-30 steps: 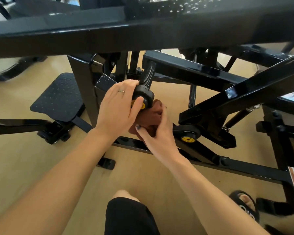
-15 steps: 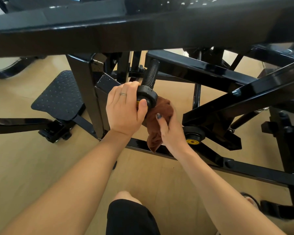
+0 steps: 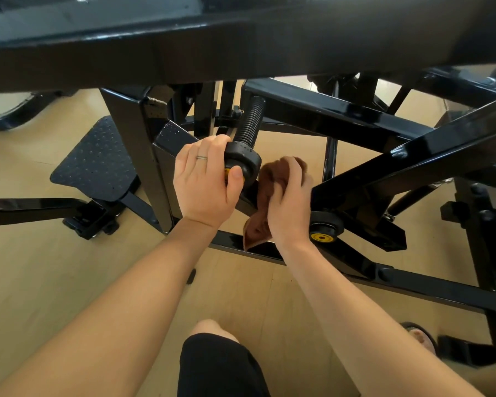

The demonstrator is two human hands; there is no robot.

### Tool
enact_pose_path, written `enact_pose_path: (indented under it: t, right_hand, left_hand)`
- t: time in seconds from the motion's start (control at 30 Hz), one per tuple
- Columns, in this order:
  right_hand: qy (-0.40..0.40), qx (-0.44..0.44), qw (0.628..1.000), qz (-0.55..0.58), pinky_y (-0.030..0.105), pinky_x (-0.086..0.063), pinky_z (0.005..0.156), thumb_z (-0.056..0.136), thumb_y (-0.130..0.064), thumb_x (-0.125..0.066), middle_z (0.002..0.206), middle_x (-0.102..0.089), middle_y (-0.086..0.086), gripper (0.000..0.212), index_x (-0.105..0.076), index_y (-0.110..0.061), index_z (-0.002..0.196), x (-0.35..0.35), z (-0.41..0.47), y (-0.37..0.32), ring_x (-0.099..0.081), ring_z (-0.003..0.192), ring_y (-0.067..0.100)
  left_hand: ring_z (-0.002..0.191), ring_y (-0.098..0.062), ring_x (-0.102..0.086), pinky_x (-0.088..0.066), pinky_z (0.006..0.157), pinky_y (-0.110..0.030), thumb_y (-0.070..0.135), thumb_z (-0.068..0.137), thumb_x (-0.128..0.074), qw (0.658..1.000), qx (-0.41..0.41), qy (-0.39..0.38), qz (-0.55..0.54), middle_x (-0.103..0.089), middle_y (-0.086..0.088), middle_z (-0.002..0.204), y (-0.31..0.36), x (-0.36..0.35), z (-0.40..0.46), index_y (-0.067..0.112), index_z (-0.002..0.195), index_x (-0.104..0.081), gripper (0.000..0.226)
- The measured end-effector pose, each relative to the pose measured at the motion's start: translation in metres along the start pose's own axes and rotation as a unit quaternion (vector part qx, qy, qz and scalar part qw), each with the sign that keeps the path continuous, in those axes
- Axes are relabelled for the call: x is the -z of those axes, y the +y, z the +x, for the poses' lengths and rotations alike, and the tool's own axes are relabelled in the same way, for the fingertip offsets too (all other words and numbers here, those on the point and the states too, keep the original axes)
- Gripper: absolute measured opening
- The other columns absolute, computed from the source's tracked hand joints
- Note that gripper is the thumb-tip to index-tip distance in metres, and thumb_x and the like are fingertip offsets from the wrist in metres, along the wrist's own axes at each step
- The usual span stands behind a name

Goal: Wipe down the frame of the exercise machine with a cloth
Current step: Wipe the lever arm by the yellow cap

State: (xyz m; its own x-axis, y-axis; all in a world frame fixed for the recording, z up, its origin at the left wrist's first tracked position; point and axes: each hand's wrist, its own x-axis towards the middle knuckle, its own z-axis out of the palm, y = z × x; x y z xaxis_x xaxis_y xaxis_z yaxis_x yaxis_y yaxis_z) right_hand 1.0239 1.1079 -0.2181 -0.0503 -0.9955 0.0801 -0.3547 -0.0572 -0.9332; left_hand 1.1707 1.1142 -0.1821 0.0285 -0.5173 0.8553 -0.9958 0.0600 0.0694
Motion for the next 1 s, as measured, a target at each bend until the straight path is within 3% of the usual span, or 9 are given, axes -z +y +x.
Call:
enact_pose_path:
  t: [0.07, 0.13, 0.23, 0.37, 0.57, 0.73, 0.8, 0.87, 1.0]
  right_hand:
    - [0.037, 0.034, 0.997, -0.051, 0.044, -0.051, 0.108, 0.100, -0.013, -0.058, 0.148, -0.039, 0.008, 0.050, -0.044, -0.022, 0.147, 0.008, -0.008, 0.009, -0.051, 0.129, 0.028]
    - [0.047, 0.036, 0.997, -0.042, 0.045, -0.048, 0.110, 0.098, -0.011, -0.059, 0.148, -0.039, 0.009, 0.050, -0.046, -0.018, 0.146, 0.011, -0.009, 0.012, -0.050, 0.129, 0.028]
    - [0.016, -0.026, 0.999, 0.024, 0.024, -0.045, 0.107, 0.105, -0.020, -0.051, 0.151, -0.036, 0.000, 0.049, -0.036, -0.030, 0.151, 0.001, -0.009, -0.005, -0.046, 0.131, 0.018]
    - [-0.023, 0.054, 0.996, 0.066, -0.002, -0.042, 0.087, 0.106, -0.021, -0.049, 0.143, -0.044, -0.002, 0.047, -0.034, -0.035, 0.149, -0.008, -0.021, -0.015, -0.048, 0.123, 0.007]
    - [-0.006, 0.015, 0.998, -0.056, 0.038, -0.048, 0.111, 0.107, -0.027, -0.047, 0.149, -0.045, 0.003, 0.049, -0.032, -0.028, 0.154, 0.005, -0.015, 0.008, -0.051, 0.132, 0.020]
    - [0.065, -0.136, 0.978, 0.144, 0.042, -0.054, 0.100, 0.109, -0.038, -0.042, 0.126, -0.054, -0.010, 0.035, -0.040, -0.040, 0.144, 0.014, 0.003, -0.030, -0.058, 0.126, 0.023]
    - [0.064, -0.050, 0.986, 0.147, 0.032, -0.058, 0.094, 0.107, -0.037, -0.043, 0.122, -0.058, -0.014, 0.023, -0.048, -0.042, 0.129, 0.016, 0.000, -0.058, -0.061, 0.119, 0.012]
    - [0.054, 0.080, 0.987, 0.131, 0.018, -0.054, 0.094, 0.106, -0.030, -0.047, 0.123, -0.059, -0.017, 0.029, -0.050, -0.034, 0.134, 0.013, -0.013, -0.088, -0.059, 0.115, 0.002]
    - [-0.005, 0.190, 0.977, 0.099, 0.034, -0.047, 0.110, 0.102, -0.018, -0.056, 0.143, -0.055, 0.010, 0.043, -0.049, -0.009, 0.144, 0.009, -0.023, -0.111, -0.054, 0.128, 0.021]
  left_hand:
    - [0.106, -0.022, -0.056, -0.030, 0.108, -0.026, 0.047, 0.108, -0.021, 1.000, -0.001, 0.003, 0.000, -0.066, -0.008, 0.115, 0.000, 0.000, 0.000, 0.013, 0.124, -0.055, 0.051]
    - [0.107, -0.021, -0.055, -0.030, 0.108, -0.025, 0.047, 0.108, -0.021, 1.000, 0.003, 0.001, -0.005, -0.066, -0.008, 0.115, 0.001, 0.001, 0.000, 0.013, 0.124, -0.055, 0.050]
    - [0.107, -0.021, -0.054, -0.029, 0.108, -0.025, 0.047, 0.108, -0.020, 1.000, 0.008, 0.000, -0.005, -0.067, -0.009, 0.115, 0.003, 0.002, 0.000, 0.013, 0.124, -0.054, 0.051]
    - [0.108, -0.022, -0.054, -0.028, 0.109, -0.026, 0.048, 0.108, -0.019, 1.000, 0.006, -0.009, -0.005, -0.067, -0.010, 0.115, 0.002, 0.003, 0.001, 0.013, 0.124, -0.054, 0.053]
    - [0.109, -0.021, -0.054, -0.028, 0.108, -0.027, 0.047, 0.108, -0.020, 0.999, 0.007, -0.033, -0.006, -0.066, -0.009, 0.116, 0.002, 0.006, 0.002, 0.012, 0.125, -0.054, 0.051]
    - [0.113, -0.024, -0.055, -0.032, 0.109, -0.033, 0.045, 0.109, -0.020, 0.997, -0.001, -0.078, -0.002, -0.066, -0.010, 0.120, 0.002, 0.017, 0.004, 0.009, 0.128, -0.055, 0.054]
    - [0.115, -0.025, -0.056, -0.034, 0.110, -0.038, 0.045, 0.109, -0.020, 0.994, -0.007, -0.110, 0.002, -0.065, -0.011, 0.123, 0.004, 0.024, 0.006, 0.008, 0.130, -0.054, 0.054]
    - [0.115, -0.023, -0.058, -0.036, 0.110, -0.037, 0.046, 0.109, -0.026, 0.991, -0.017, -0.134, -0.009, -0.065, -0.007, 0.123, 0.005, 0.031, 0.009, 0.011, 0.129, -0.054, 0.049]
    - [0.128, -0.020, -0.052, -0.018, 0.122, -0.026, 0.042, 0.109, -0.041, 0.982, -0.055, -0.177, -0.028, -0.063, -0.007, 0.133, -0.004, 0.046, 0.014, 0.013, 0.137, -0.053, 0.041]
